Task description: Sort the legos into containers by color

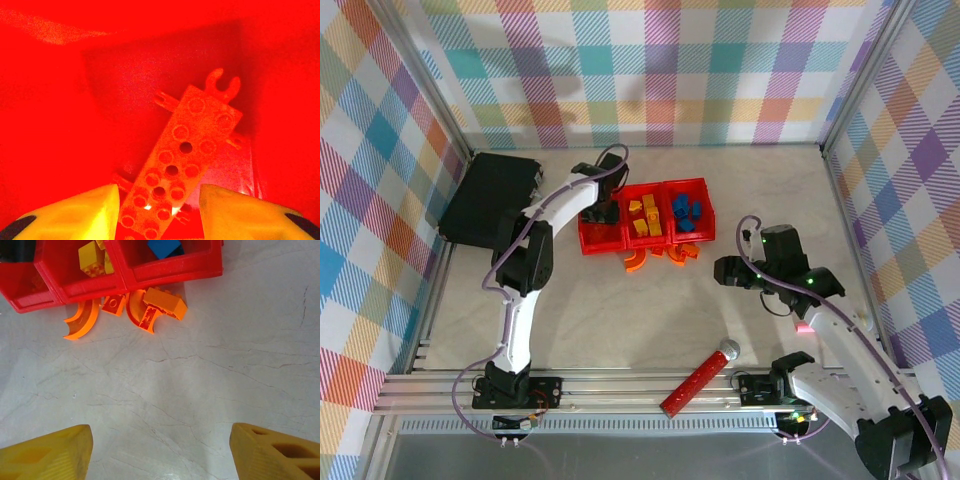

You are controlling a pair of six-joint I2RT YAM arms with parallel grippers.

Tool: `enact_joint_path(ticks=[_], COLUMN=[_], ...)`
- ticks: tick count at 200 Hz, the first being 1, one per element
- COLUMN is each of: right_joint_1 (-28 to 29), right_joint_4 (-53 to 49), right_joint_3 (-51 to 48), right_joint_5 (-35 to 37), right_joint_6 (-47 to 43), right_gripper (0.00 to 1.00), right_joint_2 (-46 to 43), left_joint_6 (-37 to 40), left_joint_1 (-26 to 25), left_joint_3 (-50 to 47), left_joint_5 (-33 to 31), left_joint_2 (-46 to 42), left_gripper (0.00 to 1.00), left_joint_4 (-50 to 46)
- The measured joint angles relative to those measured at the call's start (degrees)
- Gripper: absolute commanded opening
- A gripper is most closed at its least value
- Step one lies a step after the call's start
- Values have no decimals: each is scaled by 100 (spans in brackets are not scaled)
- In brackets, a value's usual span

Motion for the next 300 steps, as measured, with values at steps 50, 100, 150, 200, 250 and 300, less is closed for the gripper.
enact_joint_path(ticks=[50, 100, 150, 200, 250, 300], right_joint_1=[0, 0, 0, 0, 0, 0], right_joint_4=[-61, -46, 11, 7, -87, -101], right_joint_3=[2, 2, 4, 50, 66, 68], right_joint_5=[26, 87, 81, 68, 90, 109], right_joint_6=[4, 28, 59, 136, 133, 133], right_gripper=[73, 73, 73, 73, 73, 73], right_joint_2=[-107, -101, 74, 76, -76, -74], left_joint_6=[212, 680, 1569, 2155, 2339, 2398], left_joint_1=[-269, -800, -1718, -2199, -2205, -2205], left_joint_3=[-802, -2085, -2793, -2601, -2063, -1886], left_joint_5=[-79, 55, 229, 212, 50, -223], left_joint_2=[-1635, -3204, -3086, -1943, -1082, -704], left_gripper=[71, 76, 76, 66, 60, 54], left_joint_4=[619, 1241, 1285, 1276, 1261, 1261])
